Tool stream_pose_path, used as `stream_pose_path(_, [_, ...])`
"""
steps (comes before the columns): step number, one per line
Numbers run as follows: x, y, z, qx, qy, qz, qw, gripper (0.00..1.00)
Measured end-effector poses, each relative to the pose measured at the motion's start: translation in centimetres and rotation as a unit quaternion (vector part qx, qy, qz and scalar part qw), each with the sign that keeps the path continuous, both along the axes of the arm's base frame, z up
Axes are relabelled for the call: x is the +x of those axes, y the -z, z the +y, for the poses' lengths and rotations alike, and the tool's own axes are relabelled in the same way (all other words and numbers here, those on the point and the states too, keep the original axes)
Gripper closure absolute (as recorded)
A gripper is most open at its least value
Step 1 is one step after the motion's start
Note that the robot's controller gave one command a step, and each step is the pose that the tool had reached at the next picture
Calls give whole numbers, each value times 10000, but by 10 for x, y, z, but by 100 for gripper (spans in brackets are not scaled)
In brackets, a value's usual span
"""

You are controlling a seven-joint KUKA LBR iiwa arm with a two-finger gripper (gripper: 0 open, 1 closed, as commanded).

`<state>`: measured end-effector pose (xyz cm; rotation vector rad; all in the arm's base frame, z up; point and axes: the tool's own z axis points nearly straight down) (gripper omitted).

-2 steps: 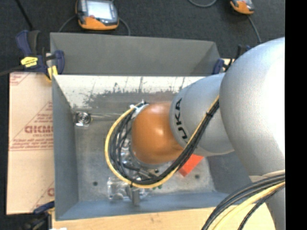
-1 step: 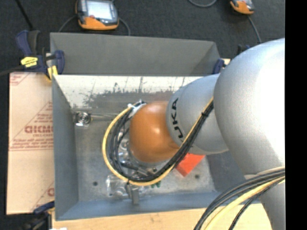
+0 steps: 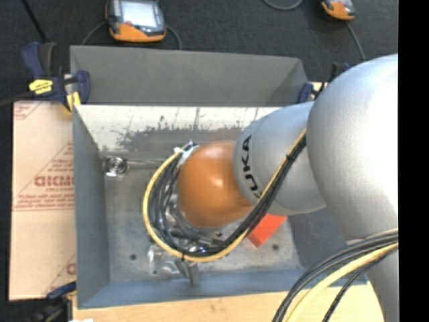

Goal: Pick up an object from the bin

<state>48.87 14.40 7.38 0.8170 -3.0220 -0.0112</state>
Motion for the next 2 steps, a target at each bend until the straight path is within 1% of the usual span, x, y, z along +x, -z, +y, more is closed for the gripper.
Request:
stream_pose_path(1, [0, -1, -2, -29, 23, 32, 10000, 100])
stream_pose_path(2, [-1, -1, 4, -87, 67, -3, 9999, 100])
